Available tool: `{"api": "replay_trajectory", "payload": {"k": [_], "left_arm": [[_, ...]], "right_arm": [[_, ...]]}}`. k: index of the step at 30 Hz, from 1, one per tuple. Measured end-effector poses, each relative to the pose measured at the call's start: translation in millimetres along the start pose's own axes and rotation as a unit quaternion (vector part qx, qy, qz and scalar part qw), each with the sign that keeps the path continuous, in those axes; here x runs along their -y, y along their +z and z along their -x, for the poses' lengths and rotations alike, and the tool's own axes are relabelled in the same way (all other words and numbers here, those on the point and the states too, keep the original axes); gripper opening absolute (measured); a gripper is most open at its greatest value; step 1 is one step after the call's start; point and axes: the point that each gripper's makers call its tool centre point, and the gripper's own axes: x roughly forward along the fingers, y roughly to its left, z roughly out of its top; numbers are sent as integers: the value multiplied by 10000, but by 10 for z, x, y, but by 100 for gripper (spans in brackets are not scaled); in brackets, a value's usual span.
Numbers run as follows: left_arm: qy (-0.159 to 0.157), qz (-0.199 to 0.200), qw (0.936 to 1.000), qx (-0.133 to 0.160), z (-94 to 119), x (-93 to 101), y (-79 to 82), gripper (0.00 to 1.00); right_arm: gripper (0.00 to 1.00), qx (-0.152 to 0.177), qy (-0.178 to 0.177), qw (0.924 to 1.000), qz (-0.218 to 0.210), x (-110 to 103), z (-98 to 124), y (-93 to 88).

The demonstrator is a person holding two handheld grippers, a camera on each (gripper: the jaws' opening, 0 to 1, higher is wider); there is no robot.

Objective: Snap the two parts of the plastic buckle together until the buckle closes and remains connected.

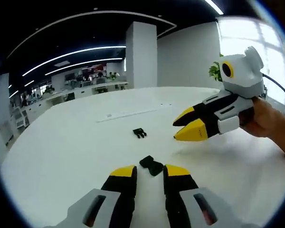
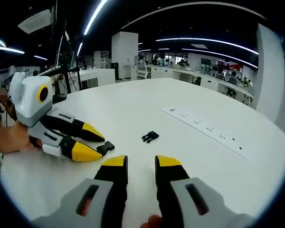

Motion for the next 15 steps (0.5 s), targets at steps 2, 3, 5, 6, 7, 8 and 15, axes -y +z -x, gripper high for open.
{"api": "replay_trajectory", "payload": {"k": [2, 3, 5, 6, 7, 8, 15], "left_arm": [[12, -6, 10000, -3, 8, 2, -3, 21], [45, 11, 10000, 1, 5, -22, -5, 21], [61, 0, 10000, 17, 6, -45, 2, 21], [76, -6, 10000, 11, 12, -50, 4, 21], [94, -24, 10000, 0, 7, -65, 5, 21], [108, -42, 9999, -5, 12, -69, 4, 21], [123, 0, 9999, -34, 5, -91, 5, 19]], "right_arm": [[23, -21, -4, 10000, 2, -8, 6, -17], [23, -26, -6, 10000, -7, -9, 6, -25], [23, -40, -1, 10000, -12, -15, 2, -42], [23, -46, 1, 10000, -13, -10, -3, -44], [23, -52, 1, 10000, -16, -5, -8, -48], [23, -61, -3, 10000, -16, 11, -25, -53], [23, -60, -16, 10000, -54, 20, -28, -67]]}}
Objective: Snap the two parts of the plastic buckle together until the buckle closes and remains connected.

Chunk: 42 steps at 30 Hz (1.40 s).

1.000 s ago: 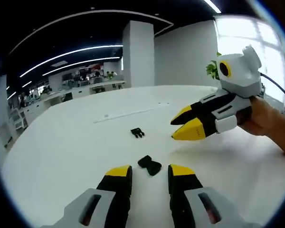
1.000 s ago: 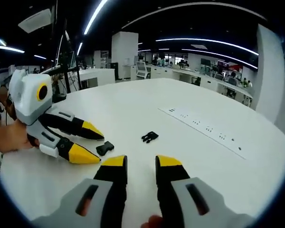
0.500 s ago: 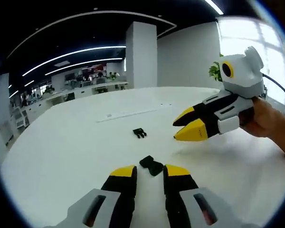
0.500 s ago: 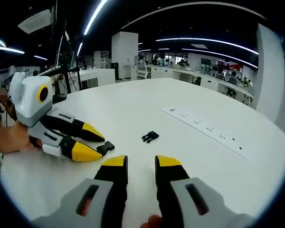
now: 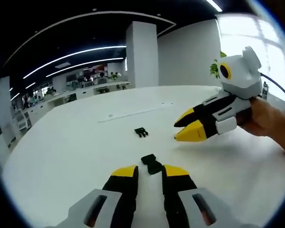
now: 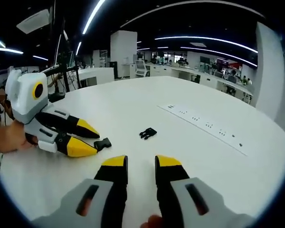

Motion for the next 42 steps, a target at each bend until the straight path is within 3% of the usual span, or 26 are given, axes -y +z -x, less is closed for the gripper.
{"api": "replay_trajectory", "payload": {"k": [8, 14, 25, 42], "left_arm": [[51, 88, 9999, 43, -41, -9, 0, 19], [139, 189, 9997, 84, -75, -141, 6, 19], [-65, 65, 9999, 111, -83, -36, 12, 19], [-16, -55, 9999, 150, -100, -18, 17, 12]], "right_arm": [[23, 4, -12, 10000, -46, 19, -22, -28], [23, 44, 22, 9999, -121, 65, -88, 9], [24, 92, 251, 9996, -108, 85, -333, 83], [28, 97, 351, 9993, 105, 60, -535, 192]]}}
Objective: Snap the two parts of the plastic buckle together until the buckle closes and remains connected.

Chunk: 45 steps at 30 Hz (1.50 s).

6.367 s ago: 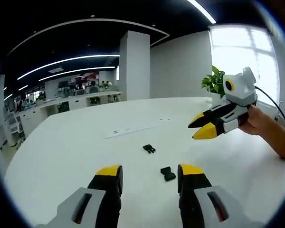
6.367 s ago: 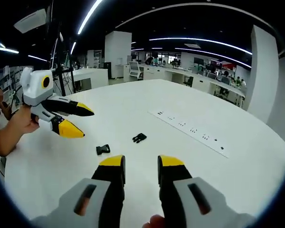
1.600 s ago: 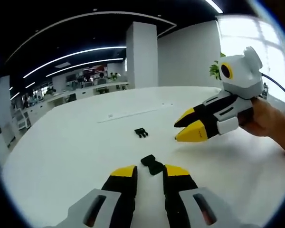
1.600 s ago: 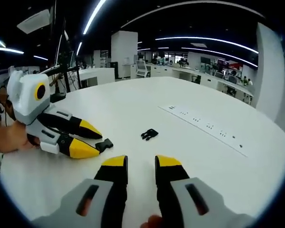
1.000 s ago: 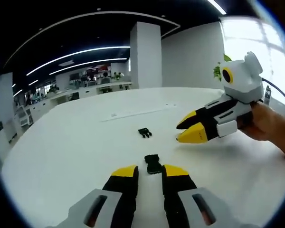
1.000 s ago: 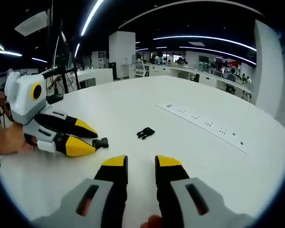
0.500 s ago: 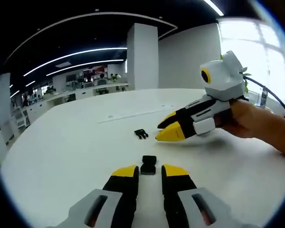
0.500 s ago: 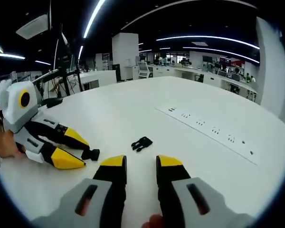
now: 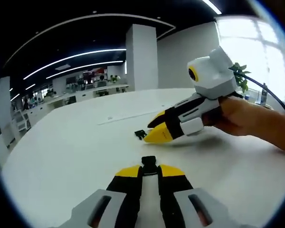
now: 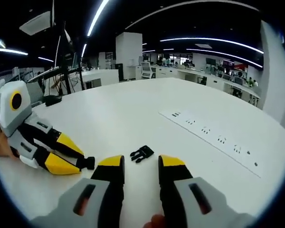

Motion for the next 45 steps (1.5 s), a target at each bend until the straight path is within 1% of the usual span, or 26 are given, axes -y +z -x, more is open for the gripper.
{"api": "replay_trajectory", "payload": {"k": [5, 10, 23, 32, 45], "left_arm": [[5, 21, 10000, 18, -10, -21, 3, 12], [9, -25, 10000, 26, 15, 11, -1, 12], [2, -46, 10000, 23, 38, 38, -7, 12], [-2, -22, 10000, 18, 47, 48, -11, 12], [-8, 9, 10000, 1, 46, 44, -7, 12]], "right_arm": [[29, -60, 27, 10000, 68, -9, -76, -3], [29, -37, 36, 10000, 24, 58, -128, 15], [26, 1, 111, 9999, 62, -13, -100, 10], [22, 16, 117, 9999, 67, 11, -117, 16], [22, 48, 61, 10000, 17, 76, -58, 1]]}}
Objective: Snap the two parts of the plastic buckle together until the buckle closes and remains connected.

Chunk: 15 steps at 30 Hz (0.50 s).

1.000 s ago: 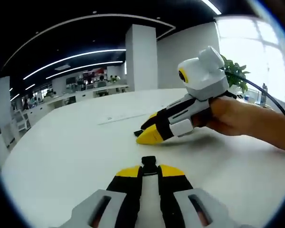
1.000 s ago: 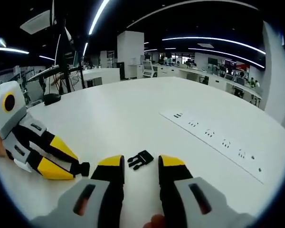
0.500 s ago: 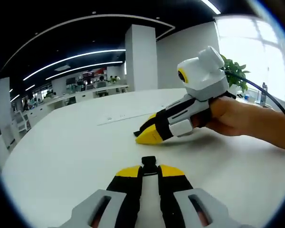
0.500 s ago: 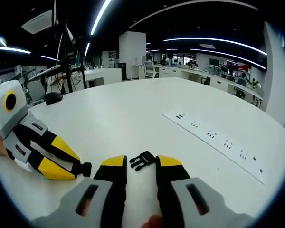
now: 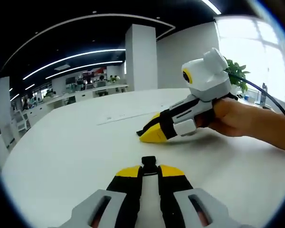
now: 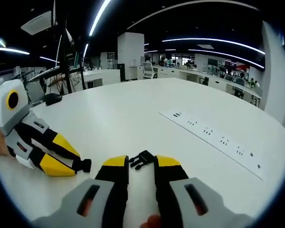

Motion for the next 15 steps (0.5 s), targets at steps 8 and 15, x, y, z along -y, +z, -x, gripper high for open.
{"api": "replay_trajectory", "payload": {"k": [8, 15], "left_arm": [[-47, -18, 10000, -5, -11, 22, 5, 12], [-124, -21, 9999, -23, -10, 59, 1, 12]], "right_arm": [[22, 51, -67, 9999, -94, -14, 214, -78], [21, 11, -190, 9997, -137, -61, 475, -243]]}}
